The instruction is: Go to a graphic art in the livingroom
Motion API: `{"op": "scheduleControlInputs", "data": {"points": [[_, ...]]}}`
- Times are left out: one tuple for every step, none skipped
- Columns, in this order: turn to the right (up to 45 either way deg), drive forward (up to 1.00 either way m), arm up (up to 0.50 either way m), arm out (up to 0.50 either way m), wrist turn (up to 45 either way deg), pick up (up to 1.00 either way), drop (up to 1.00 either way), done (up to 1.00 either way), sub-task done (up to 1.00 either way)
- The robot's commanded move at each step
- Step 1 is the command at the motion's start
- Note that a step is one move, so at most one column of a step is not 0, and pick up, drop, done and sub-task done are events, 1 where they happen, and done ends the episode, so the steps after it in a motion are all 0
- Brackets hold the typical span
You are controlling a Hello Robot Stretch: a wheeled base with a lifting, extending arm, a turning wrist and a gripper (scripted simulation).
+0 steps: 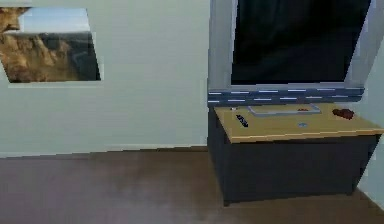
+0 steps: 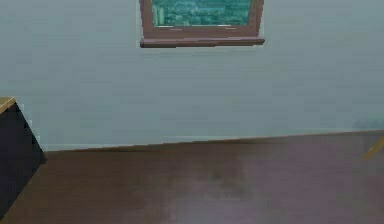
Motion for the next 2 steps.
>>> {"op": "scheduleControlInputs", "data": {"points": [[-6.0,0.00,0.00,0.00,0.0,0.00,0.00,0.00,0.00],[-3.0,0.00,0.00,0.00,0.0,0.00,0.00,0.00,0.00]]}}
